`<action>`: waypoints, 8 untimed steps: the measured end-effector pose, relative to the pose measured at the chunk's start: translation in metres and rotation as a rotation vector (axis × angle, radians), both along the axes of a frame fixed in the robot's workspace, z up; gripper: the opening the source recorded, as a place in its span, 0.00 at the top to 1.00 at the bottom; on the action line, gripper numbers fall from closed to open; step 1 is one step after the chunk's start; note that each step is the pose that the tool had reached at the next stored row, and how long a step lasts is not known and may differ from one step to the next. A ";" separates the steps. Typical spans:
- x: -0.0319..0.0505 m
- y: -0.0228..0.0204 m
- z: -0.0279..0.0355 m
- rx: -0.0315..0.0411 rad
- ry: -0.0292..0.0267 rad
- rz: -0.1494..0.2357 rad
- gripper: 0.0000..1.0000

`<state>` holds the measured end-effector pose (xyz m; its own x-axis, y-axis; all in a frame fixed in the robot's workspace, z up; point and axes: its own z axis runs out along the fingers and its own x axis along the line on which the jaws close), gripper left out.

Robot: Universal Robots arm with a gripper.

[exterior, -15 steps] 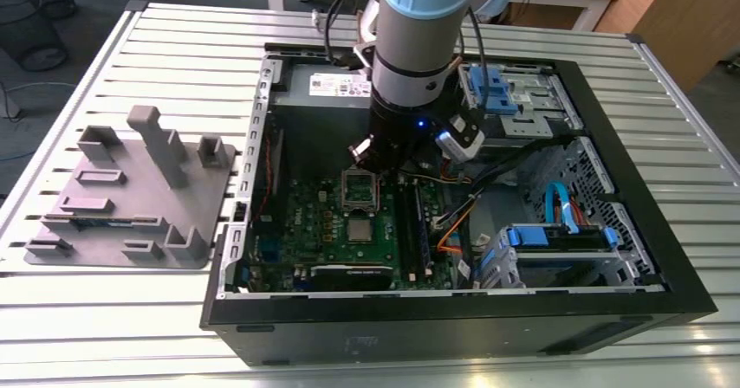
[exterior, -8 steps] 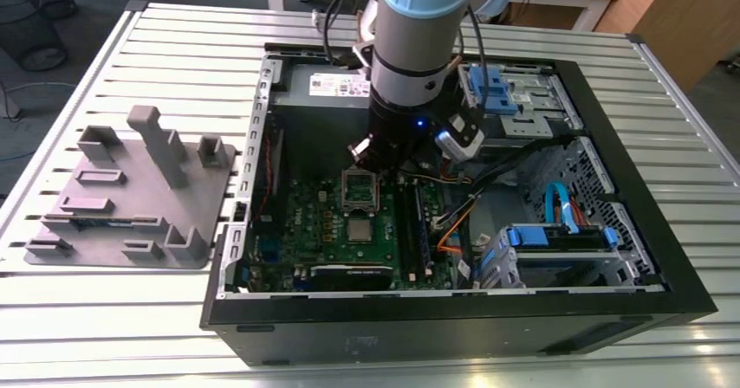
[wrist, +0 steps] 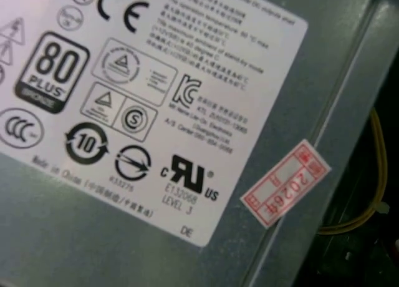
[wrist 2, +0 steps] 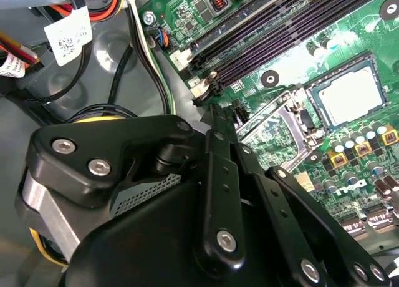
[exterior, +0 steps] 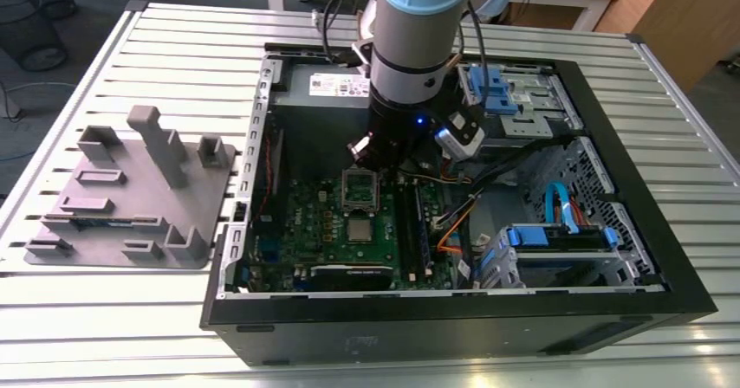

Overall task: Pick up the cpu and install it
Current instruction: 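Close the cpu cover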

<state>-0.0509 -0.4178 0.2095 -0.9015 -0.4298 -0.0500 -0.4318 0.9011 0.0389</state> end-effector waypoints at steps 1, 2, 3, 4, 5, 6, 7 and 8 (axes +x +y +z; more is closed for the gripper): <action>0.0000 0.0000 0.0000 0.0000 0.0000 0.000 0.89; 0.0000 0.0000 0.0001 -0.0002 0.0001 0.000 0.89; 0.0000 0.0000 0.0001 -0.0001 0.0000 0.000 0.89; 0.0000 0.0000 0.0002 -0.0002 0.0001 0.000 0.89; 0.0000 0.0000 0.0002 -0.0001 0.0001 0.000 0.89; 0.0000 -0.0001 0.0006 -0.0005 0.0002 0.000 0.89; 0.0000 -0.0001 0.0008 -0.0004 0.0002 0.000 0.89; 0.0000 0.0000 0.0008 -0.0002 0.0001 0.000 0.89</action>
